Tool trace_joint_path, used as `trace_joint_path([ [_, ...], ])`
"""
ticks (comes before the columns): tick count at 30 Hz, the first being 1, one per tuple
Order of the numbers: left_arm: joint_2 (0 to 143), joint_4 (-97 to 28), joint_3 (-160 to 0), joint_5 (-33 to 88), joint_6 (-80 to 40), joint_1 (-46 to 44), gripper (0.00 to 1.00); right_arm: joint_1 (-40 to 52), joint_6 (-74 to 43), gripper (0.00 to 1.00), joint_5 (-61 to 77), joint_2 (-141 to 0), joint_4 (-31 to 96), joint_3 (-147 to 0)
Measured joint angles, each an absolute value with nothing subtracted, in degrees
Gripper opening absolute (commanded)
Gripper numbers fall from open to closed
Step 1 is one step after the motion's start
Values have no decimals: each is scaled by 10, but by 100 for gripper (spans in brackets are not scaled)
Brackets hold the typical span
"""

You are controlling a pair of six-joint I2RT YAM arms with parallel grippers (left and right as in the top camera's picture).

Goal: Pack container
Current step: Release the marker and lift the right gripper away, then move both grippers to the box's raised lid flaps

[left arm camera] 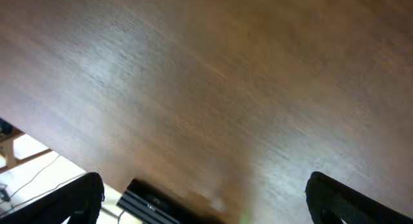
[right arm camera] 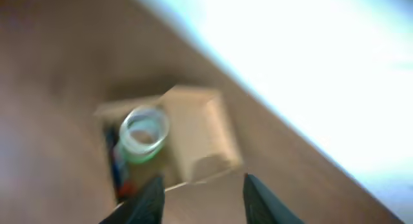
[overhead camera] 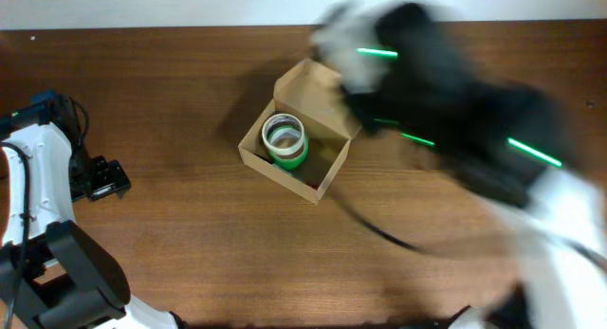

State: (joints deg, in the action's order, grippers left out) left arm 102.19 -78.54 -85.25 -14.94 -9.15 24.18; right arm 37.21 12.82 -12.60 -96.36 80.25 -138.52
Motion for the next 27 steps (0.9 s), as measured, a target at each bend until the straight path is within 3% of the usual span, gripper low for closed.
trace_joint_path([
  [6, 1022, -660, -852, -118, -90, 242, 100, 200, 37, 43, -159, -809, 828, -1390],
  [9, 1022, -628, -852, -25, -90, 243, 99, 96, -17, 26, -149, -794, 850, -1357],
  [12, 1022, -596, -852, 48, -84, 242, 63, 17, -55, 15, -93, -806, 847, -1279],
  [17, 1022, -596, -863, 144, 0, 236, 29, -49, -90, 10, 8, -880, 765, -1101],
  [20, 1022, -604, -914, 155, 27, 222, 22, -61, -110, 4, 61, -949, 702, -1006],
  [27, 1022, -653, -1097, 154, 63, 173, 20, -58, -180, 4, 161, -1083, 612, -963],
])
